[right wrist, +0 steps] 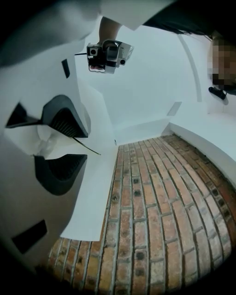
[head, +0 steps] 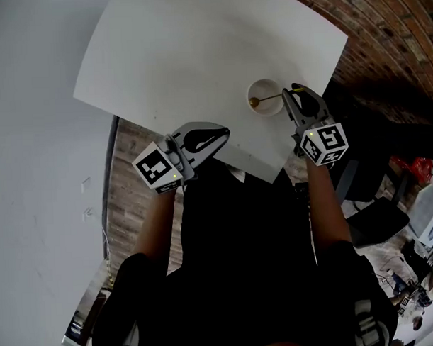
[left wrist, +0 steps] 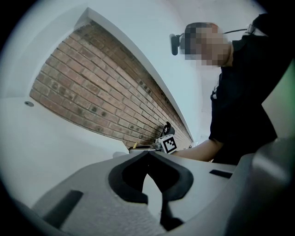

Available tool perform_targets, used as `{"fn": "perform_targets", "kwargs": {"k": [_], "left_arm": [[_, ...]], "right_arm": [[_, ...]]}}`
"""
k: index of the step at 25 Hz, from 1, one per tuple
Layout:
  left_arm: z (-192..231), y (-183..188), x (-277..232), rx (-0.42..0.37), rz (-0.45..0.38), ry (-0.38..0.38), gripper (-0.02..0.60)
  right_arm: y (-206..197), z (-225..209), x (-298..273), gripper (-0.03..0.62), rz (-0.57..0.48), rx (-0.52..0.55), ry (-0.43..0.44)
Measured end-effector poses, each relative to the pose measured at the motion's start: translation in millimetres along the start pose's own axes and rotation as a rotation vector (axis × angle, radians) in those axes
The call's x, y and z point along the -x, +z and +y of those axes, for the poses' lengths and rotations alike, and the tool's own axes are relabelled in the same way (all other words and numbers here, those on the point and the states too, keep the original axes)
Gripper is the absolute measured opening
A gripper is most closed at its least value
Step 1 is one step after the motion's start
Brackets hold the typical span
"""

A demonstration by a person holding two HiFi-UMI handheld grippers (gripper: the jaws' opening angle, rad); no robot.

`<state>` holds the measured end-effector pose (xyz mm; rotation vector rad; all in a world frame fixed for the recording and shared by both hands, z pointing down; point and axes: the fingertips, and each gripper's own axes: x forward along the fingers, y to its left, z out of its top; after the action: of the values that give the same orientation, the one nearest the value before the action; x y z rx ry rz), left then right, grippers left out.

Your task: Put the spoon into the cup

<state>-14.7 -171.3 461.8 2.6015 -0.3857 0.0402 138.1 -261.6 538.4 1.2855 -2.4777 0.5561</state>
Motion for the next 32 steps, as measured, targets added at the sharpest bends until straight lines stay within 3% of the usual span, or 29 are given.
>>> {"fn": "perform_targets", "kwargs": {"k": [9,18,22,27,32], "left_arm": [[-10.0,5.8,1.8,-0.006,-0.027,-0.048,0.017],[-22.6,42.8,3.0,-0.119,-0.001,-0.174,0.018],[-32.6,63.8,9.1,-0.191,-0.035,-0.243,0.018],[-54.4,82.3,17.0,-0.276,-0.025,-0.388,0.018],[-82.1,94.7,29.8,-0.311,-0.05,-0.497,0.017]], "right_arm": [[17.7,-5.0,22.6,0.147,-0.071,-0.033,-0.036],[97.6,-10.8,95.4,0.142,-0.285,0.071,-0.204],[140.4,23.8,133.3,0.02,-0.363,0.219,-0.186],[171.7,84.3,193.3,0.006,-0.437,0.29,-0.227],[172.8,140.3,232.0,0.006,-0.415,0.332,-0.266]]}}
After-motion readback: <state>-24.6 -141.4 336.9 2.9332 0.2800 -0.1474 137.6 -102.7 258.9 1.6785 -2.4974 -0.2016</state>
